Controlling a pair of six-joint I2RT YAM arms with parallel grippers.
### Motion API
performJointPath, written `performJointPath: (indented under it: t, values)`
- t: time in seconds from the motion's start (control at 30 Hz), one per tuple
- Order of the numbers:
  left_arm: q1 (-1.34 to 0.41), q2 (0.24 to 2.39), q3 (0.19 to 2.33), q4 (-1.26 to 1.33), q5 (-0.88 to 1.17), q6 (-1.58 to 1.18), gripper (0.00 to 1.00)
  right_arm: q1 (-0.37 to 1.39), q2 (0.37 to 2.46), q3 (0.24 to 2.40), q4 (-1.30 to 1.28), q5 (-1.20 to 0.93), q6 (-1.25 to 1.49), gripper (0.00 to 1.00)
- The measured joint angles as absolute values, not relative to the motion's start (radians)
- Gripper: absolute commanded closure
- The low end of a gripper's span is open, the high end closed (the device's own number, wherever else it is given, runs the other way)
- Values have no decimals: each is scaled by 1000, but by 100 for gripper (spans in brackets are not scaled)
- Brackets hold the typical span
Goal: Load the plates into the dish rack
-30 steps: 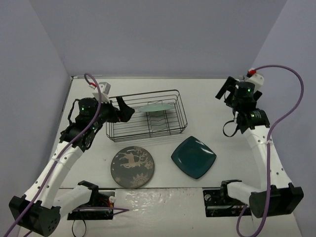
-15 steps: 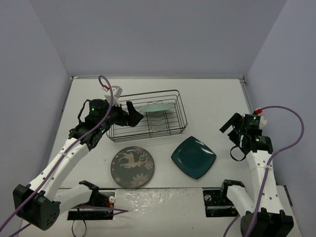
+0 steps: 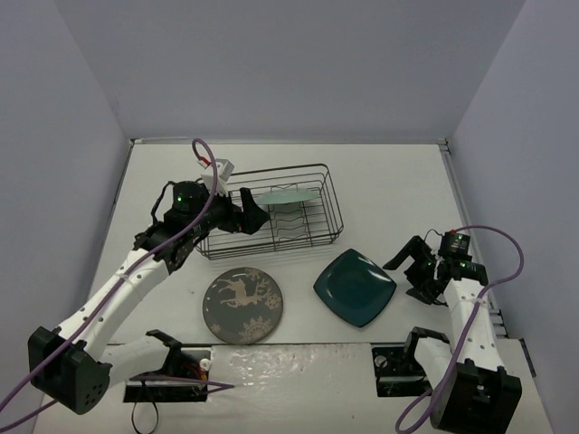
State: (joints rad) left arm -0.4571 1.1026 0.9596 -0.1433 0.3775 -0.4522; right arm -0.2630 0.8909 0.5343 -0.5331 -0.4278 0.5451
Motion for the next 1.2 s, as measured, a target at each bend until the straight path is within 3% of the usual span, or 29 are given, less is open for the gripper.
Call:
performJointPath:
  t: [0.7,1.2]
  values:
    - [-459,1155,960,-129,348,-452,3,-268,889,327,-260,-525,602,4]
    - [-459,1152,999,-130,261,-421,3,-271,932,250,-25,-622,662,22]
